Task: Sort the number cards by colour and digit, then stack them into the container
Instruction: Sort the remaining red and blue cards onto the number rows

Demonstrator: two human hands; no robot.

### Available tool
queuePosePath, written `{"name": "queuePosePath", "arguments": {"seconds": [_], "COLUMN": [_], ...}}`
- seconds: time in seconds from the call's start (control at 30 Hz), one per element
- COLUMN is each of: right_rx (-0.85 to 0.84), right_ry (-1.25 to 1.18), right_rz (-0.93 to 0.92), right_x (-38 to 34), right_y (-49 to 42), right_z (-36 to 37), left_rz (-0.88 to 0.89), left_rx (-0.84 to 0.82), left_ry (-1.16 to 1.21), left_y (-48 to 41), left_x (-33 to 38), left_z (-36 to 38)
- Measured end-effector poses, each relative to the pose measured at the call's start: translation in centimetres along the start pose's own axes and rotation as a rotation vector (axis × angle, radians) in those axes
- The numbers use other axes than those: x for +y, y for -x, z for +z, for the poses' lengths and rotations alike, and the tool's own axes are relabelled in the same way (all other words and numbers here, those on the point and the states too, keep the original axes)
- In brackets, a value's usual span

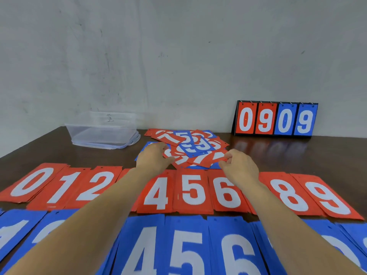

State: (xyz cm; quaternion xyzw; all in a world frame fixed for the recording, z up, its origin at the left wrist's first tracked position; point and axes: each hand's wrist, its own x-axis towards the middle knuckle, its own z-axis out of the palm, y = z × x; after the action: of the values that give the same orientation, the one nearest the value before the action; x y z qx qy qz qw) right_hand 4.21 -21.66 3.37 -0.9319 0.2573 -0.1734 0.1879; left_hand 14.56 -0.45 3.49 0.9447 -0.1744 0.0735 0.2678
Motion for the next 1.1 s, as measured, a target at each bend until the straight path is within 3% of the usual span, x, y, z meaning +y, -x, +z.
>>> {"name": "queuePosePath", "arguments": {"seconds": [0.27, 0.53, 0.7, 1.1], "right_rx": [-0.022, -0.074, -0.242, -0.072], "right_ry": [0.085, 0.17, 0.146, 0.02], "right_rz": [0.119, -0.038, -0.017, 0.121], "right_x": [-0.4, -3.7, -4.2, -1.8], "right_y": [-6.0, -11.0, -12.3, -12.0], "right_z": [3.0, 6.6, 8.8, 7.7], "left_rz": [0.018, 0.04, 0.051, 0.256], "left_rx": [-0.121, -0.23, -0.345, -0.208], "left_ry": [-0.113, -0.187, -0.246, -0.4], "left_y": [-6.8, -11.8, -12.7, -11.1], "left_x": [-1.7, -3.0, -3.3, -3.1], "left_z": [1.8, 4.3, 5.4, 5.2]}}
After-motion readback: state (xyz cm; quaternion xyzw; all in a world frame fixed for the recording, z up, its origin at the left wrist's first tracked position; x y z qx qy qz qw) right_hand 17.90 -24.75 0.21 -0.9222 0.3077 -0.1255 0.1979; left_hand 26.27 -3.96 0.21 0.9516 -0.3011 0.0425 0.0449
